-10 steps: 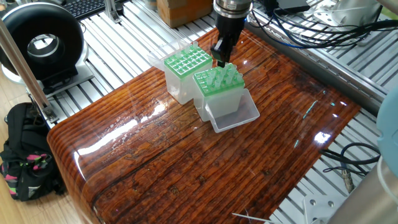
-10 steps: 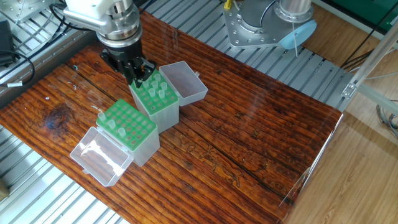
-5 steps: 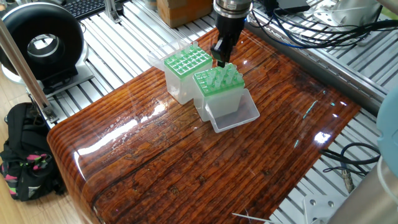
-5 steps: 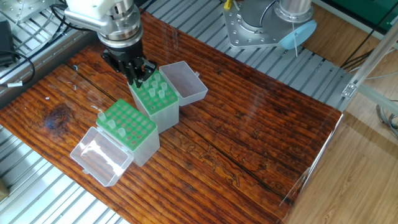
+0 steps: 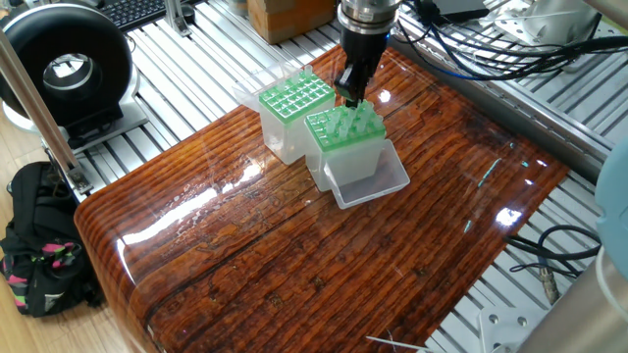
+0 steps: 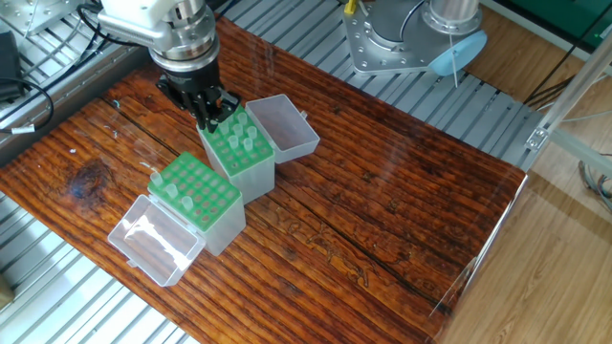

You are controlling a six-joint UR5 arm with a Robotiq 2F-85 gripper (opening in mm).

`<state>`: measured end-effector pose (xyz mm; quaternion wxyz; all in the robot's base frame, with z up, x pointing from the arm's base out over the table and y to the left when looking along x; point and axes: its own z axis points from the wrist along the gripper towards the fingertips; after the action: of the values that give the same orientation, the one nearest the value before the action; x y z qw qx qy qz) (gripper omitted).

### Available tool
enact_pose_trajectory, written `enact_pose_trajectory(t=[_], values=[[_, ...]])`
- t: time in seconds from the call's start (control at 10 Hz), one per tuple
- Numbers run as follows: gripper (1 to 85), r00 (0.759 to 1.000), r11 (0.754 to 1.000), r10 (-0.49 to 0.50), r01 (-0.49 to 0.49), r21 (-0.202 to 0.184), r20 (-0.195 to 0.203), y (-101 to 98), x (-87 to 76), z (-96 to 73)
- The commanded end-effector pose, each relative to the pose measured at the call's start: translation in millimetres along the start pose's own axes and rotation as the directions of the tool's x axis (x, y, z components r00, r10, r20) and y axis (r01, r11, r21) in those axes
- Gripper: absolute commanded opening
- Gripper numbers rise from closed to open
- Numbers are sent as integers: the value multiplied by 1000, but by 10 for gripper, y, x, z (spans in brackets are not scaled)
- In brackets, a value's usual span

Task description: Transfer all large pipette tips from one holder to another

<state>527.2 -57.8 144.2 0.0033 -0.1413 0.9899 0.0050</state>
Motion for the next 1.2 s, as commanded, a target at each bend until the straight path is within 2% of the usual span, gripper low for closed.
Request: enact_pose_trajectory(t=[0.0,0.6,1.1], values=[[117,1000,1000,5,-5,-12,10,26,-26,-32],[117,1000,1000,2,-2,-12,5,58,-40,-181],[117,1000,1000,1,-1,-2,-22,59,-9,-354]])
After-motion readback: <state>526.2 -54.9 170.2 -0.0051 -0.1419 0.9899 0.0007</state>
